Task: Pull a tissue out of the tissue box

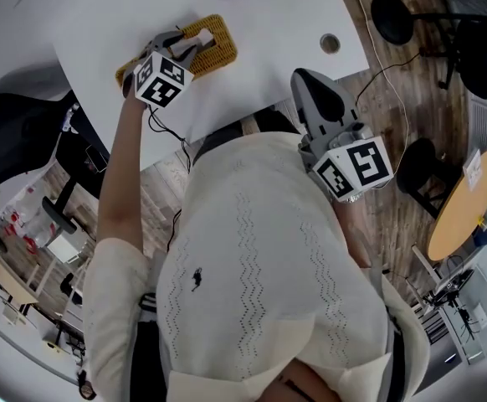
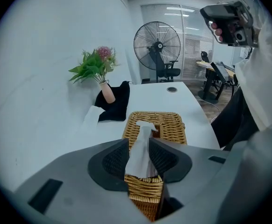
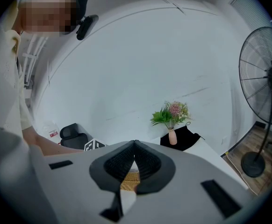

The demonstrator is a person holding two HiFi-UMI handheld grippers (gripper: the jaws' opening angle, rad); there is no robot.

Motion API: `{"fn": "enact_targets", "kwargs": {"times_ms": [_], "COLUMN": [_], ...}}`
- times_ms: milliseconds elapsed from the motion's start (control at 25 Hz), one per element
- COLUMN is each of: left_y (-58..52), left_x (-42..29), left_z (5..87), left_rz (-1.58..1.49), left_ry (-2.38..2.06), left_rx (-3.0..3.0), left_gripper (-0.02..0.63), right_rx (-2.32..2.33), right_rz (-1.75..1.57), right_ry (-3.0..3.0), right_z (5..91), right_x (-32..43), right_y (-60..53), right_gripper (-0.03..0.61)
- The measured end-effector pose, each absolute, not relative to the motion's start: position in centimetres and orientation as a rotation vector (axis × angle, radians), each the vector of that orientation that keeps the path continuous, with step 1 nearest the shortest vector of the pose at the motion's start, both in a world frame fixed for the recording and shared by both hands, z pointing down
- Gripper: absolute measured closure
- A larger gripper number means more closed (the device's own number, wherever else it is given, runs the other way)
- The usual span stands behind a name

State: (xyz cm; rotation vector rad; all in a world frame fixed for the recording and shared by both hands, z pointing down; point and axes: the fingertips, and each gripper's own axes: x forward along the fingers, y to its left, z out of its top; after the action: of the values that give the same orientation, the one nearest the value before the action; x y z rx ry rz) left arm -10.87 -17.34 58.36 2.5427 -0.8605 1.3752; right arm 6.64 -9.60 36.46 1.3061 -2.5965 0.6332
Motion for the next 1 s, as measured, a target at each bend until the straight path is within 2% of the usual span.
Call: {"fn": "enact_targets", "kwargs": {"times_ms": [240,440,1000], "left_y": [-17.5,-17.2,-16.9], "left_x": [-10.7,-10.8,-10.4], "left_z": [58.1,58.0,56.5], "left_rz": [1.368,1.363,1.333], "left_ry": [-0.883,-0.894,-0.984], "left_rx": [2.539,2.532,2.508], "left_gripper": [0.557,0.595,0.601], "right_rx": [1.293,1.282,1.195], "right_rz": [0.639,0.641,0.636], "right_ry": [-2.601,-2.605,-2.643], "right_z": [36.6,36.6,36.5], "right_x": [6.6,6.6,6.5], "right_y": [-9.7,-9.8,-10.5], "right_gripper": [0.577,0.577,0.577]}}
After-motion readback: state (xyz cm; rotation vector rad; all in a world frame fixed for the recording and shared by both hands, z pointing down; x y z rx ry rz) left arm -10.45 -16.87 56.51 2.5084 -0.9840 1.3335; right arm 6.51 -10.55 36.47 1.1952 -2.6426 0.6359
